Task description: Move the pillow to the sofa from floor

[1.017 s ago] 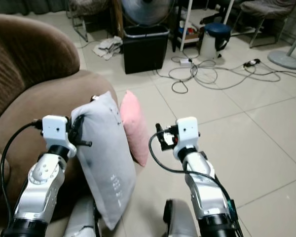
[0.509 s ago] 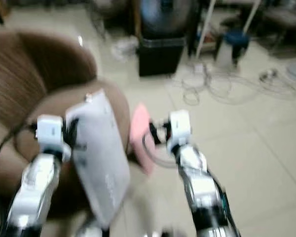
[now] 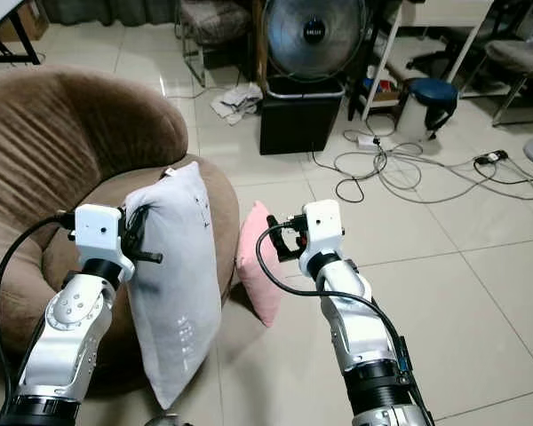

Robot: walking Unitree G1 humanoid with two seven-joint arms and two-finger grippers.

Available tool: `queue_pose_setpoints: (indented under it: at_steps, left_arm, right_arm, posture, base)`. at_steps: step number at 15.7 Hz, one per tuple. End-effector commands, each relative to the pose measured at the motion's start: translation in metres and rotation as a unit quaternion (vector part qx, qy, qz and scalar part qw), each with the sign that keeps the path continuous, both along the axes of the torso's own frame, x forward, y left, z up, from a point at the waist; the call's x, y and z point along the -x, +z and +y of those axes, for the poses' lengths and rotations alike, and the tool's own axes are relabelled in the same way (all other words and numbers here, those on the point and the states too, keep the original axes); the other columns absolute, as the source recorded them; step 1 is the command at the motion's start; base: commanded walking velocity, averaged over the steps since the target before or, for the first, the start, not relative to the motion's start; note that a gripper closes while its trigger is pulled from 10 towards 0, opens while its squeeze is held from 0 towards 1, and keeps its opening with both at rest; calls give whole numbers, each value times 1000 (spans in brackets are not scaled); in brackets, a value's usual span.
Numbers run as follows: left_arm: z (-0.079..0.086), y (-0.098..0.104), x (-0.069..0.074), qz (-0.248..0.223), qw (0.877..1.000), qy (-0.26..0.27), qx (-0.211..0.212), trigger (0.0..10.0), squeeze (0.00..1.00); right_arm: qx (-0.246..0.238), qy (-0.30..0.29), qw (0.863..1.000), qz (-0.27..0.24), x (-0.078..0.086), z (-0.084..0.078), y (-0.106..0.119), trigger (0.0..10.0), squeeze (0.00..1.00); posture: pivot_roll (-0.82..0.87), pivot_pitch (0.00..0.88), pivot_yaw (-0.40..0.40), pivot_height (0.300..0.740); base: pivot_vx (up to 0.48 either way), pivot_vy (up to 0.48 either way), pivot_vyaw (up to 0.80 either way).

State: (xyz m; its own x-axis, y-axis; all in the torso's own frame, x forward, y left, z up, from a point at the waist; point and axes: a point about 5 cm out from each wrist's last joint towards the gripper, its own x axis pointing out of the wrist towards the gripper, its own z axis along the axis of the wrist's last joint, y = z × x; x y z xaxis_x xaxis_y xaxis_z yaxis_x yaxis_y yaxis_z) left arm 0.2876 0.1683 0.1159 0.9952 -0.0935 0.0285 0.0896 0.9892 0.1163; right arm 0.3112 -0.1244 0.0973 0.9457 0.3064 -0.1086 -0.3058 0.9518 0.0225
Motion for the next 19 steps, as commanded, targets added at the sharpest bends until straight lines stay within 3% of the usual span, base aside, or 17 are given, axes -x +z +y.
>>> queue_pose_setpoints:
  at_steps: [1, 9, 13, 19]
  left_arm:
    - [-4, 11, -2, -25, 1000, -8, -9, 10000, 0]
    - [-3, 19, -6, -43, 999, 1, -20, 10000, 0]
    - [-5, 23, -10, -57, 998, 0, -23, 10000, 0]
    - [-7, 26, -11, -63, 998, -5, -25, 10000, 0]
  right_arm:
    - [-2, -3, 1000, -7, -3, -2, 3, 10000, 0]
    - [-14, -17, 1000, -15, -8, -5, 7, 10000, 0]
    - [11, -16, 1000, -20, -8, -7, 7, 10000, 0]
    - [14, -18, 1000, -18, -9, -9, 7, 10000, 0]
  posture:
    - [100, 0, -43, 740]
    - [96, 0, -48, 740]
    - [87, 0, -42, 740]
    - [87, 0, -45, 740]
  base:
    - [0, 0, 0]
    - [0, 0, 0]
    - [0, 0, 0]
    - [290, 0, 800]
